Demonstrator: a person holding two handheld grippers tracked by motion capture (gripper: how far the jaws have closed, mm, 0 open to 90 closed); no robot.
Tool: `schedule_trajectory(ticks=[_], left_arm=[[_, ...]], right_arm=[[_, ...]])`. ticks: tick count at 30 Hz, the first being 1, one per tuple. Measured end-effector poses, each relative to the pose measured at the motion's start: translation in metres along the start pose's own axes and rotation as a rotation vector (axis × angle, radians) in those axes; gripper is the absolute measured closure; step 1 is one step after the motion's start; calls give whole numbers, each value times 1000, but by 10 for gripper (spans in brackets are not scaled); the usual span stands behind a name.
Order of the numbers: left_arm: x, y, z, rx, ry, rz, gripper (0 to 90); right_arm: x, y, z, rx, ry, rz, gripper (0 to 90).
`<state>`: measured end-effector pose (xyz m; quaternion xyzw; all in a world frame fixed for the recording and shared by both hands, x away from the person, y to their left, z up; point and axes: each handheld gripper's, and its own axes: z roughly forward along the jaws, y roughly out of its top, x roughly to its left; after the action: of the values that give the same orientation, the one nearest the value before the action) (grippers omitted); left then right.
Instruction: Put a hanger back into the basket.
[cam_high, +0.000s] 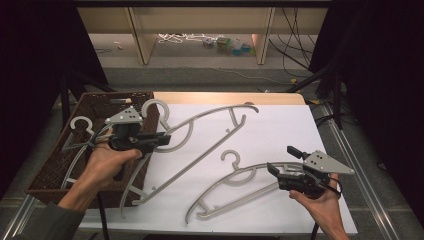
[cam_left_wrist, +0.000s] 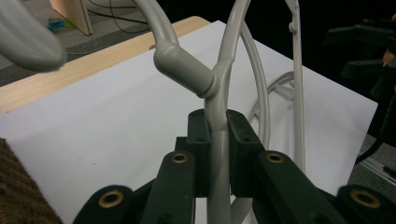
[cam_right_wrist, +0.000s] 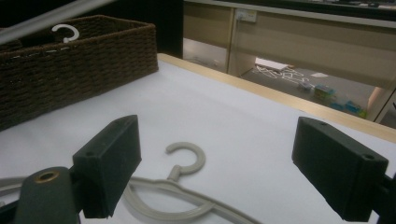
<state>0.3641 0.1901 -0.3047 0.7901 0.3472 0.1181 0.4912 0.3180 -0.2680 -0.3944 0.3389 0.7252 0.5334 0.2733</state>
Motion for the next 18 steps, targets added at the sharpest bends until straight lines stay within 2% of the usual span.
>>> schedule_trajectory(ticks=[2, 3, 4, 7, 8, 9, 10, 13, 14, 15, 16, 18], left_arm=[[5, 2, -7, -6, 12, 9, 813], [8, 3, -12, -3, 25, 5, 813], [10, 4, -14, 6, 38, 3, 813], [22, 6, -23, 8, 81, -8, 813], [27, 6, -25, 2, 78, -19, 813], [29, 6, -28, -2, 84, -46, 813], [31, 5, -30, -7, 88, -62, 813], [45, 5, -38, -6, 141, -56, 813], [51, 3, -41, -15, 149, -69, 813], [55, 2, -43, -17, 167, -71, 813], [58, 2, -45, -11, 176, -75, 813], [66, -1, -50, -28, 189, -97, 813]], right_arm=[[2, -3, 1, 0, 8, 1, 164], [2, -4, -1, 21, 3, 1, 164], [5, -6, 0, 19, 20, 29, 165], [4, -8, 1, 18, 8, 1, 165], [4, -8, 2, 20, 10, 0, 165], [6, -10, 2, 27, 24, 24, 165], [6, -10, 1, 41, 16, 18, 165], [6, -12, 2, 44, 18, 18, 165], [7, -13, 2, 49, 23, 27, 165], [6, -13, 2, 45, 26, 8, 166], [7, -14, 3, 47, 36, 25, 166], [6, -15, 3, 39, 16, 5, 166]])
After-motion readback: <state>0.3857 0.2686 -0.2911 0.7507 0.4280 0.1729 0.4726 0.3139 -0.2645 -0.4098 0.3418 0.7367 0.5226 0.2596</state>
